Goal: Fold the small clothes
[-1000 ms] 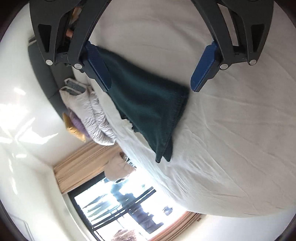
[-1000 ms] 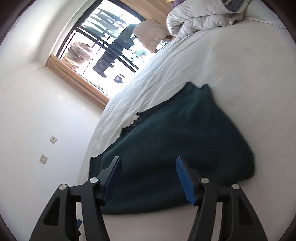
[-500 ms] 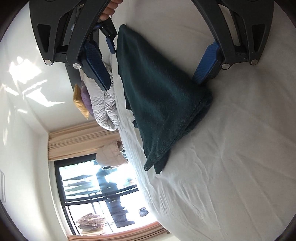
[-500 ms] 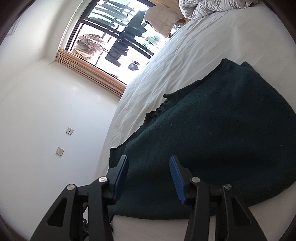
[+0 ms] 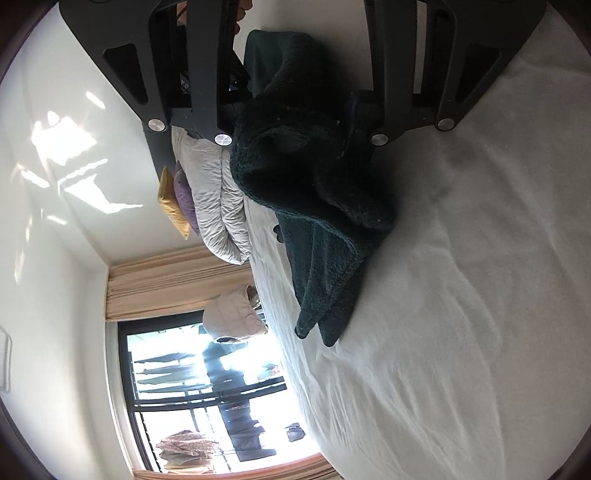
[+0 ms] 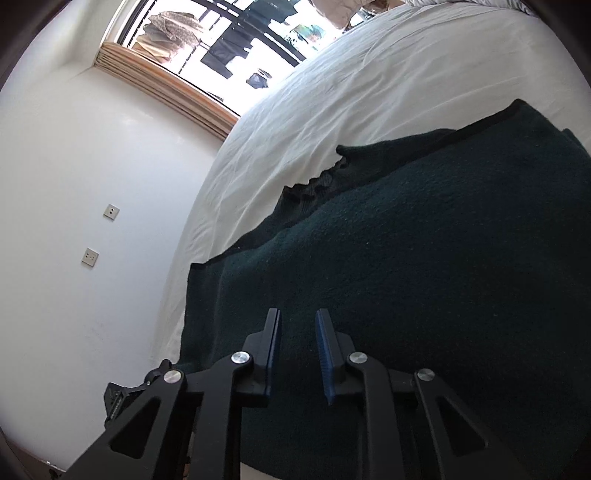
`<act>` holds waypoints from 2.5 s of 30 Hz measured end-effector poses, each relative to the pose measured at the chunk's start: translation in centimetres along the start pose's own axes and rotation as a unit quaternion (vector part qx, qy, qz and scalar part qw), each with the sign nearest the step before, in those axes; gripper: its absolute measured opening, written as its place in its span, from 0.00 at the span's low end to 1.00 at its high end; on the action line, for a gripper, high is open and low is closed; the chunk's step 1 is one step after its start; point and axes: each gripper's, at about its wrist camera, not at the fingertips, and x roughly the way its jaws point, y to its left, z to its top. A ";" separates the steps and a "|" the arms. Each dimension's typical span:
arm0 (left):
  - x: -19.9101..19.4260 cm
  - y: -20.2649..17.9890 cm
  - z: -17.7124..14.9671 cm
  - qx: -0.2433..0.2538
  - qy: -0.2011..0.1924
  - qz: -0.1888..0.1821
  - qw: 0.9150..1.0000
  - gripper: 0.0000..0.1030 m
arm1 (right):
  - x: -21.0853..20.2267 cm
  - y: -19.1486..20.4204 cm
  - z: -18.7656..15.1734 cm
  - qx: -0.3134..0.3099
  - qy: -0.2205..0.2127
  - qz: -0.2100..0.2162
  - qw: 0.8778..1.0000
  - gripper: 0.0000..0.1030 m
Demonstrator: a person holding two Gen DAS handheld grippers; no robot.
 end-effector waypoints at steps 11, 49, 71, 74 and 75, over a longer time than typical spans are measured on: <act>-1.5 0.6 -2.0 0.011 -0.022 0.057 0.998 0.29 | 1.5 -2.1 -0.6 0.033 0.009 -0.021 0.999 0.01; 13.0 -22.8 -14.3 0.471 0.079 0.075 0.875 0.06 | -5.1 -11.0 2.4 0.143 -0.028 0.162 0.976 0.59; 16.7 -18.4 -22.5 0.564 0.128 0.110 0.808 0.06 | -3.8 -14.7 4.3 0.215 0.000 0.235 0.948 0.68; 16.0 -17.9 -22.9 0.580 0.133 0.113 0.796 0.06 | -2.6 -13.3 5.8 0.188 0.017 0.191 0.963 0.68; 16.0 -17.9 -23.0 0.585 0.134 0.114 0.792 0.06 | -1.8 -12.8 6.4 0.175 0.030 0.173 0.969 0.68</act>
